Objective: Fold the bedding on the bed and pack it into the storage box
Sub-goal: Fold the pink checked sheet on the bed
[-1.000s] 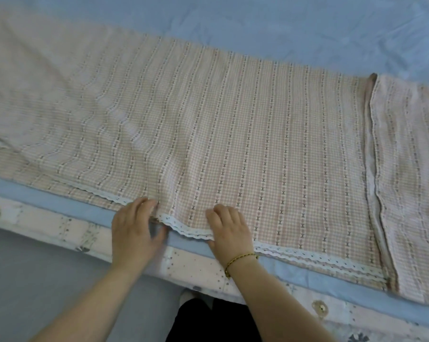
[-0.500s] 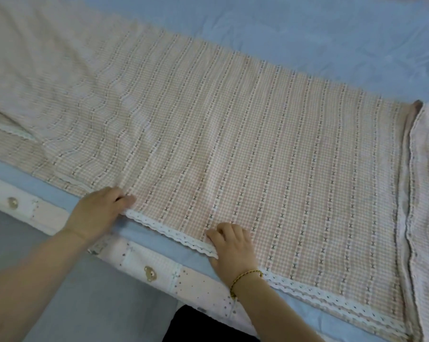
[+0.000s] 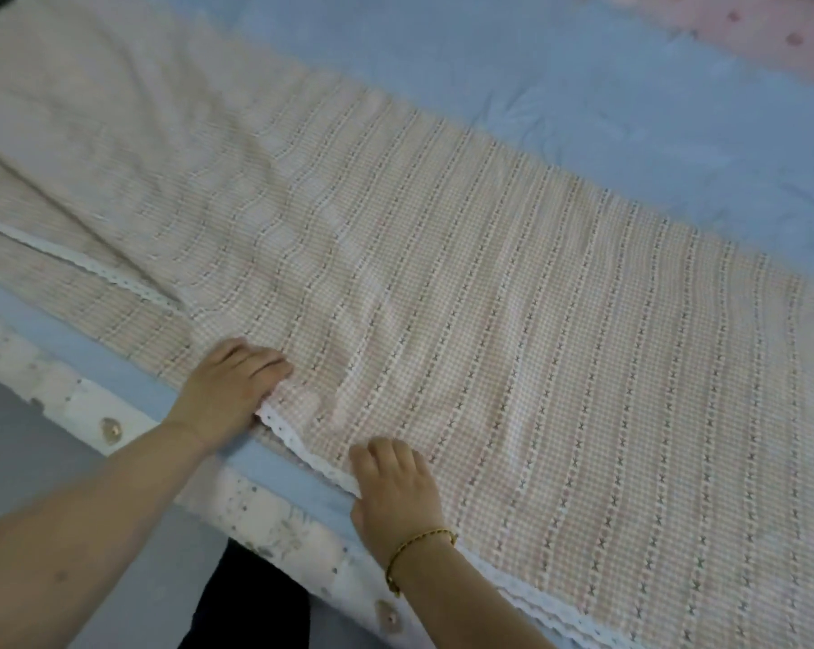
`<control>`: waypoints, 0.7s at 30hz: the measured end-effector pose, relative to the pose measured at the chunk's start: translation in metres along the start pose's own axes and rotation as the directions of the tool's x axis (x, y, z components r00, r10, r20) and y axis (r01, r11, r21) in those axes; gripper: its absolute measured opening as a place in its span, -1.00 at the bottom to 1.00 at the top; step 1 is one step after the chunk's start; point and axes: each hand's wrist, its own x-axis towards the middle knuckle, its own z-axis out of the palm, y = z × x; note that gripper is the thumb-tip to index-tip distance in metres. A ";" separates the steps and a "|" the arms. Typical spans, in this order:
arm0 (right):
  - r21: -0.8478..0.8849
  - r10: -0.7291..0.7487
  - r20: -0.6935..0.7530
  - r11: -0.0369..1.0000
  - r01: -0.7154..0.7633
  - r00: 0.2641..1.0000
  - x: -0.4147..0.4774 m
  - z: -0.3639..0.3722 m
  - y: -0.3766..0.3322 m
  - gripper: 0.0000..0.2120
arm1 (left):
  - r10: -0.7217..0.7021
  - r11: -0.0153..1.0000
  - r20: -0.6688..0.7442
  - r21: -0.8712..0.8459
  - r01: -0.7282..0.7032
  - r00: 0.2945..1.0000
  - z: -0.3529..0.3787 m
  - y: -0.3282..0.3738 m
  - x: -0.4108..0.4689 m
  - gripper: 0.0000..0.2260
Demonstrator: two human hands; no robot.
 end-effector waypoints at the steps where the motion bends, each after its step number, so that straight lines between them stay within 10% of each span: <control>1: 0.004 0.037 0.012 0.999 -0.037 0.999 0.013 0.004 -0.010 -0.60 | 0.006 1.000 0.017 -0.016 -0.006 1.000 -0.002 -0.015 0.005 -0.29; 5: 0.012 0.182 0.016 0.983 -0.182 0.983 0.078 0.021 -0.072 -0.53 | -0.033 0.997 -0.013 -0.065 0.032 0.999 -0.007 -0.087 0.011 -0.74; 12: 0.110 0.365 0.033 0.924 -0.366 0.930 0.156 0.021 -0.106 -0.86 | -0.020 0.985 -0.135 -0.174 -0.004 0.991 -0.016 -0.150 0.041 -0.68; 17: 0.255 0.233 -0.245 0.952 -0.169 0.941 0.142 0.024 -0.100 -0.84 | -0.493 0.839 -0.290 -0.408 0.360 0.820 -0.038 -0.176 0.043 -0.81; 21: 0.109 0.150 0.065 0.982 -0.157 0.987 0.119 0.041 -0.101 -0.73 | -0.417 0.904 -0.273 -0.225 0.364 0.867 -0.024 -0.234 -0.019 -0.78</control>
